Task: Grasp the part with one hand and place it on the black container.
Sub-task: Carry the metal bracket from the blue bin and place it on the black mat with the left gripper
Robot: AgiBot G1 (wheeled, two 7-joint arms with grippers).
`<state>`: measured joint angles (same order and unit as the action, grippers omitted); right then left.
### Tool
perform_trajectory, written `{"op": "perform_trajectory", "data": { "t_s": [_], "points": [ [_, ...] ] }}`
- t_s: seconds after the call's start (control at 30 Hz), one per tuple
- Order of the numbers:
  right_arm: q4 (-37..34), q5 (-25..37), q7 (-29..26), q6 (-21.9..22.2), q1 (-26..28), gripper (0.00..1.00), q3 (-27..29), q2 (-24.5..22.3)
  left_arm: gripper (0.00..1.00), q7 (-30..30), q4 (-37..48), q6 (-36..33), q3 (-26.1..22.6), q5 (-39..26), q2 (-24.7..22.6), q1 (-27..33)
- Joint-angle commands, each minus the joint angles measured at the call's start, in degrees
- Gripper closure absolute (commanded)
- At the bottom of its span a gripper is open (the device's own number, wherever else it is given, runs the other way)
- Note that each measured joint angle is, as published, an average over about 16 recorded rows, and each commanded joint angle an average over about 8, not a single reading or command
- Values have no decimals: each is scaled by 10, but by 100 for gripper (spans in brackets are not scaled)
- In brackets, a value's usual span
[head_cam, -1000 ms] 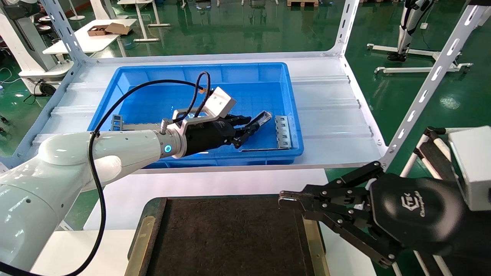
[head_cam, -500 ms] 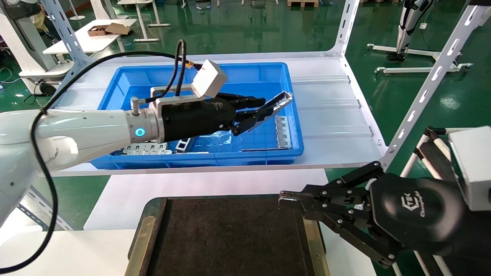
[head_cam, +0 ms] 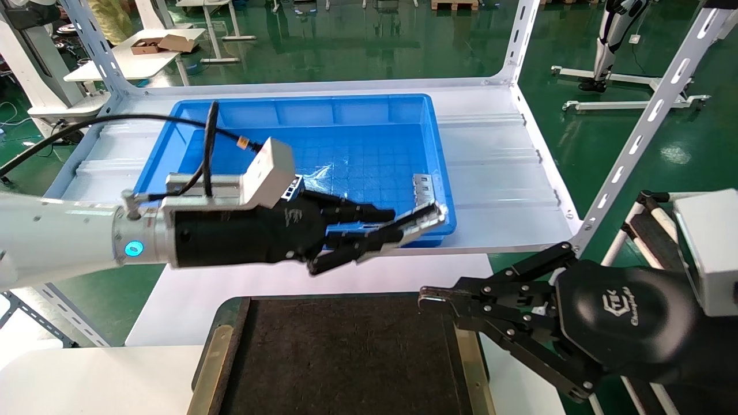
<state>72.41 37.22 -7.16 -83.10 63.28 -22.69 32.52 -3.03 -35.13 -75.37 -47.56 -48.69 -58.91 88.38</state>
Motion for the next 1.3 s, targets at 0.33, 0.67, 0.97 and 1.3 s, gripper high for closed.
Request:
{"op": "perform_trajectory", "data": {
  "t_s": [0.33,0.67,0.97,1.3],
  "points": [
    [0,0,0,0,0,100,0,0,100,76,-199,81,-9,6,89,-130],
    [0,0,0,0,0,100,0,0,100,154,-315,256,-35,-15,122,-265],
    [0,0,0,0,0,100,0,0,100,254,-327,460,-70,-39,78,-343],
    [0,0,0,0,0,100,0,0,100,347,-249,663,-111,-49,-31,-346]
  ]
}}
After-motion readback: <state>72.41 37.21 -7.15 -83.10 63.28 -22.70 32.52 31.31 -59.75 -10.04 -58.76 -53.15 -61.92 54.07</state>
